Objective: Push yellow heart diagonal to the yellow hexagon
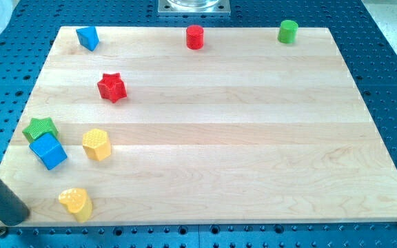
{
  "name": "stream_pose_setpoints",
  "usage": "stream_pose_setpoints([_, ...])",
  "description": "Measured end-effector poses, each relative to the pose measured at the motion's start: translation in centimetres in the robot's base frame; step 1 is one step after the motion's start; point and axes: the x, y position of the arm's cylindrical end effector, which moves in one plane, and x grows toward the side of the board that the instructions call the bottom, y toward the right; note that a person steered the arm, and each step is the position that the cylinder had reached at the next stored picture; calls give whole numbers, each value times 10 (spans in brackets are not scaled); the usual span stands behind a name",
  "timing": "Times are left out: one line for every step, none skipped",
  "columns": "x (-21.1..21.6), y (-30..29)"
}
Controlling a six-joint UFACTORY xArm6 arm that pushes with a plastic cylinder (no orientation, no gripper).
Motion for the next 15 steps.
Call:
stream_pose_setpoints([-1,111])
stream_pose_setpoints([-17,203])
stream_pose_setpoints([-54,220])
stream_pose_setpoints([-38,270])
stream_pose_setpoints([-87,274])
stream_pose_setpoints([-117,190])
stream_pose_setpoints([-71,223])
stream_pose_setpoints([-57,163])
stream_pose_setpoints([-100,161])
stream_pose_setpoints([-103,200])
stream_pose_setpoints([-144,182])
stream_pose_setpoints([-177,111])
stream_pose_setpoints([-155,146])
stream_pose_setpoints([-108,179])
stream_pose_setpoints([-101,138])
